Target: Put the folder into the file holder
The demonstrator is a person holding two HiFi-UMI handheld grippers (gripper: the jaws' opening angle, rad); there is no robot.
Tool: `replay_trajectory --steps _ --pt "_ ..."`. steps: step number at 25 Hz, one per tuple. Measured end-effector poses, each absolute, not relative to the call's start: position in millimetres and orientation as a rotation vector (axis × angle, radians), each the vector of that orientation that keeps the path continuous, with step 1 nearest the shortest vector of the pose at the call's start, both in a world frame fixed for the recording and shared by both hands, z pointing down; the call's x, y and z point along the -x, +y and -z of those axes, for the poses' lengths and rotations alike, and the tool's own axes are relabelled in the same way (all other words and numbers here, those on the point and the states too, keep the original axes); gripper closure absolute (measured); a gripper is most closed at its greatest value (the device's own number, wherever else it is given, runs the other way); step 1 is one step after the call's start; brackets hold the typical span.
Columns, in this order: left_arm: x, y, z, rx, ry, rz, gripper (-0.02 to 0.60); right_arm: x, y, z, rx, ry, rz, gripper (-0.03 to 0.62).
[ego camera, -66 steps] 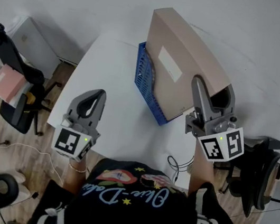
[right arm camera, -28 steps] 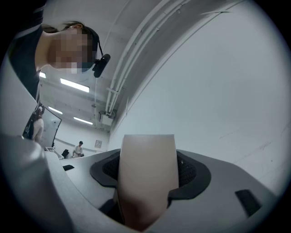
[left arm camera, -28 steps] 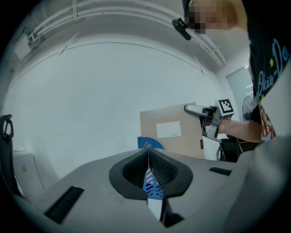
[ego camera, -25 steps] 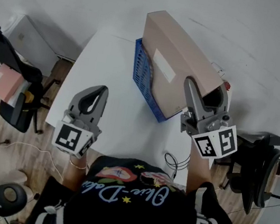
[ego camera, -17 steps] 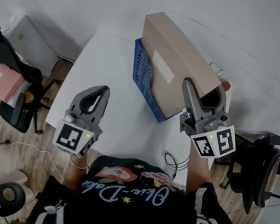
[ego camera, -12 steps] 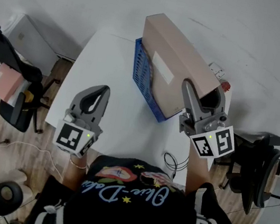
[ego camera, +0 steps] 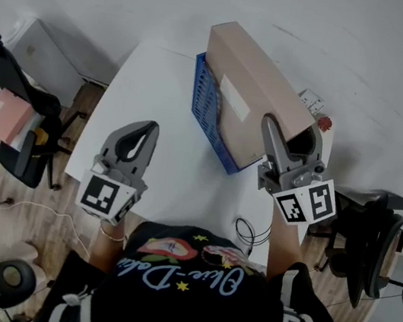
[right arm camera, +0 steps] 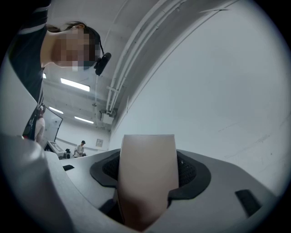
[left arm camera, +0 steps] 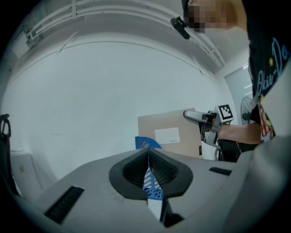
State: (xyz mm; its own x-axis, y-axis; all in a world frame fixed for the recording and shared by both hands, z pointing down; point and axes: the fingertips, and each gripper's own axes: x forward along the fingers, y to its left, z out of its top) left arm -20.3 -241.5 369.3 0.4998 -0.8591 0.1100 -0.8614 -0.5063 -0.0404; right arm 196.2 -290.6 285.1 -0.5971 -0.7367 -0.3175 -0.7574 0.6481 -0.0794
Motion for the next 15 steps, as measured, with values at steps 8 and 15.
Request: replay_trajectory --steps 8,15 --pt "16 -242 -367 -2.709 -1.547 -0.177 0.577 -197 -292 -293 1.196 2.565 -0.089 0.321" --pt "16 -243 -366 -2.709 -1.552 -0.174 0.577 -197 -293 -298 1.192 2.577 -0.084 0.321"
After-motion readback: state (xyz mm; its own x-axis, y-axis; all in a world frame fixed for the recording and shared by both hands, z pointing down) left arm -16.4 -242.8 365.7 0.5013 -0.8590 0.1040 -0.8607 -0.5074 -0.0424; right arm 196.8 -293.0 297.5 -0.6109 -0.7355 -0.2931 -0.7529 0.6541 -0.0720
